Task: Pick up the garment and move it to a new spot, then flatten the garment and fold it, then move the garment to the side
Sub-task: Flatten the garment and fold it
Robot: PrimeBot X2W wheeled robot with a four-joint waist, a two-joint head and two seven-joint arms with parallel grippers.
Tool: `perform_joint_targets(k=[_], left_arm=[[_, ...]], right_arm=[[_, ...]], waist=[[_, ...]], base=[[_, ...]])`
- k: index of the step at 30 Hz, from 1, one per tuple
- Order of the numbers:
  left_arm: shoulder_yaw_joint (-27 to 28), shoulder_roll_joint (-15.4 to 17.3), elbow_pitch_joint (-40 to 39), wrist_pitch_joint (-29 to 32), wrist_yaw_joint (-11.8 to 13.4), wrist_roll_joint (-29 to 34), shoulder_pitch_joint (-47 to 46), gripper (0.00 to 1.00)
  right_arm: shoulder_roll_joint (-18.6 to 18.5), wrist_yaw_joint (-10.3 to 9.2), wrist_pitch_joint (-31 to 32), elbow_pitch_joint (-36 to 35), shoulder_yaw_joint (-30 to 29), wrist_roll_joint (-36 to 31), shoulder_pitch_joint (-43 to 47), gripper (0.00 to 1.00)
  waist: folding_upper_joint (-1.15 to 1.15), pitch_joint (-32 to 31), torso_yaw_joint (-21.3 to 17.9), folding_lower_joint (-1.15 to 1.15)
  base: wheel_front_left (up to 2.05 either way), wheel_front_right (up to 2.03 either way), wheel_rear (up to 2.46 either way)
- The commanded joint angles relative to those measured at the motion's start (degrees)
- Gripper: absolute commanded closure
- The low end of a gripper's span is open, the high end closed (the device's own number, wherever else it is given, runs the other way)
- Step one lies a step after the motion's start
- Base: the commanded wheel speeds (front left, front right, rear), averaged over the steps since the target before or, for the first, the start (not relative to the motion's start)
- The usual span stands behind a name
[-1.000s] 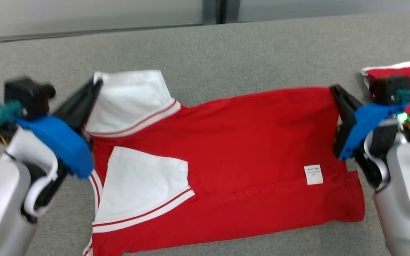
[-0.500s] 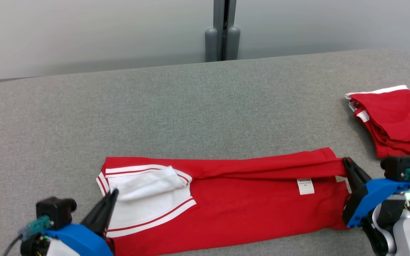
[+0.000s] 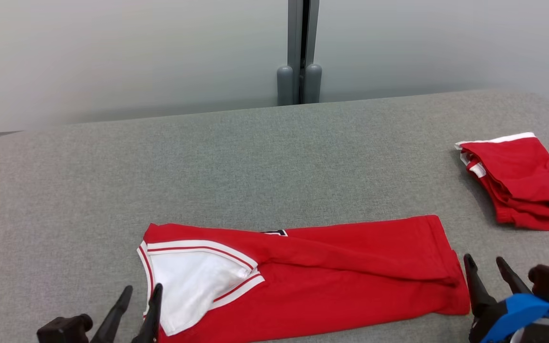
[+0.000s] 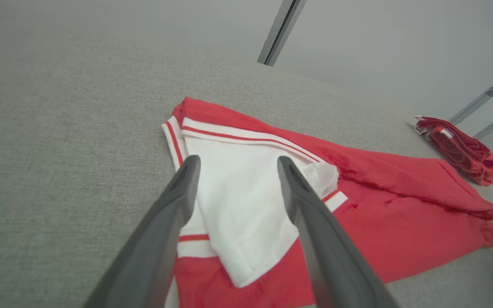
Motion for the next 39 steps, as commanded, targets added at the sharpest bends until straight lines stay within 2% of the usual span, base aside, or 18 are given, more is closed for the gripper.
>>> perform_joint_targets(k=[1, 6, 12, 15, 24, 29, 30, 31, 33, 34, 39], left_arm=[[0.96, -0.48, -0.6, -1.82, 0.84, 0.21, 0.76, 0.0], [2.82, -1.59, -1.93, -4.81, 3.85, 2.45, 0.27, 0.0], [3.83, -3.11, -1.54, -6.01, 8.19, 7.01, -2.63, 0.0], [4.31, -4.12, -1.02, -6.23, 9.59, 8.39, -3.77, 0.0], [4.47, -5.04, 0.68, -6.51, 10.36, 10.39, -5.4, 0.0], [4.8, -5.23, 0.86, -6.62, 10.33, 11.02, -5.94, 0.0], [4.86, -5.28, 0.86, -6.63, 10.5, 11.22, -5.96, 0.0], [4.92, -5.32, 0.85, -6.65, 10.6, 11.28, -5.97, 0.0], [5.07, -5.41, 0.76, -6.68, 10.74, 11.58, -5.91, 0.0], [5.18, -5.45, 0.7, -6.68, 10.77, 11.63, -5.84, 0.0], [5.46, -5.7, 0.4, -6.68, 10.96, 11.72, -5.66, 0.0]], right_arm=[[0.51, 0.01, -0.69, -0.41, -0.91, -0.47, 1.6, 0.0], [1.3, 0.01, -1.82, -0.97, -2.84, -1.04, 2.77, 0.0], [1.68, 0.01, -3.74, -0.29, -2.59, -2.41, 0.85, 0.0], [1.84, 0.01, -4.95, 1.66, -2.16, -3.49, -0.06, 0.0], [1.97, 0.01, -9.16, 14.04, -3.48, -8.31, -4.2, 0.0], [2.0, 0.01, -11.33, 21.72, -2.32, -7.4, -6.9, 0.0], [2.05, 0.01, -11.61, 23.18, -1.97, -7.35, -7.26, 0.11], [2.08, 0.01, -11.87, 24.66, -1.55, -7.01, -7.76, 0.52], [2.19, 0.01, -12.42, 27.25, -0.7, -6.29, -8.6, 0.87], [2.22, 0.01, -12.78, 28.33, -0.34, -6.16, -9.0, 1.0], [1.96, -0.03, -14.64, 30.4, -1.16, -5.9, -11.15, 1.0]], waist=[[0.0, -0.33, 0.19, 0.01], [0.0, -0.73, 0.85, 0.01], [0.0, -0.51, 2.13, 0.01], [0.0, -0.11, 2.84, 0.01], [0.0, 1.56, 4.74, 0.01], [0.0, 2.08, 5.29, 0.01], [0.0, 2.14, 5.32, 0.01], [0.0, 2.19, 5.31, 0.01], [0.0, 2.23, 5.18, 0.01], [0.0, 2.25, 5.05, 0.01], [0.0, 2.28, 4.03, 0.01]], base=[[0.0, 0.0, 0.0], [0.0, 0.0, 0.0], [0.0, 0.0, 0.0], [0.0, 0.0, 0.0], [0.0, 0.0, 0.0], [0.0, 0.0, 0.0], [0.0, 0.0, 0.0], [0.0, 0.0, 0.0], [0.0, 0.0, 0.0], [0.0, 0.0, 0.0], [0.0, 0.0, 0.0]])
